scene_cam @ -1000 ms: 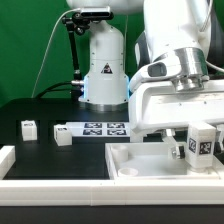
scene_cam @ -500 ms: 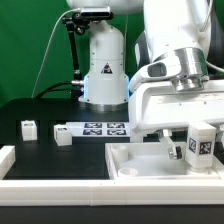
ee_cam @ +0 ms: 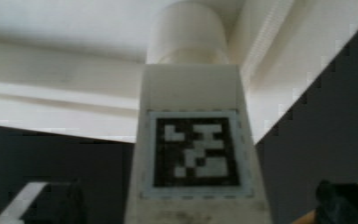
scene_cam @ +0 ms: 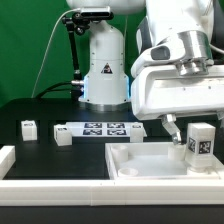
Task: Assemble one leg
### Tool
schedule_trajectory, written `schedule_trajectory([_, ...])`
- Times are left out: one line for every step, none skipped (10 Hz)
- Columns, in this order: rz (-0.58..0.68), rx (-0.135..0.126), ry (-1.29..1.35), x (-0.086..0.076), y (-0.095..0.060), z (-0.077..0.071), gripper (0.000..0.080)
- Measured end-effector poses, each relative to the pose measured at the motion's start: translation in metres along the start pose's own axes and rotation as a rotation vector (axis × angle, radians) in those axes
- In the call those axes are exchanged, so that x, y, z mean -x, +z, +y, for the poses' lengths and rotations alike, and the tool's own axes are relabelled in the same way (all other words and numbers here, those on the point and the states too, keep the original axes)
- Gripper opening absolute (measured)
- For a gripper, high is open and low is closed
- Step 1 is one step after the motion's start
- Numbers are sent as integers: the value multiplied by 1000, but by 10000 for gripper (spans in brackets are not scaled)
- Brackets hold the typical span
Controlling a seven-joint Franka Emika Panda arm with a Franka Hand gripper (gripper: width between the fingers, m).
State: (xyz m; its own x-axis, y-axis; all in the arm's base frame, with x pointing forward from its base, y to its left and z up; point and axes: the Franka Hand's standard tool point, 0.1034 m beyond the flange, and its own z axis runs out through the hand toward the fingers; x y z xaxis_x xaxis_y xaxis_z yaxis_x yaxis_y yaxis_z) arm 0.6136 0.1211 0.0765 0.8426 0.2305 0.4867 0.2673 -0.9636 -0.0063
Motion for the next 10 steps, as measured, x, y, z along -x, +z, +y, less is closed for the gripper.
schedule_trajectory([-1,2,2,-4,1,5,649])
schedule_trajectory([-118,-28,6,3,6,5,649])
schedule_trajectory([-198,-52,9,-1,8,6,649])
schedule_trajectory([-326,-86,18,4,7,5,649])
schedule_trajectory([-388,-104,22,0,5,7,649])
schedule_trajectory([-414,-111,31,-1,5,6,649])
schedule_trajectory([-389,-103,32,-2,6,7,649])
schedule_trajectory([-389,-103,29,0,8,9,649])
schedule_trajectory([-389,-103,30,0,8,9,649])
schedule_trajectory([-389,-103,30,0,8,9,519])
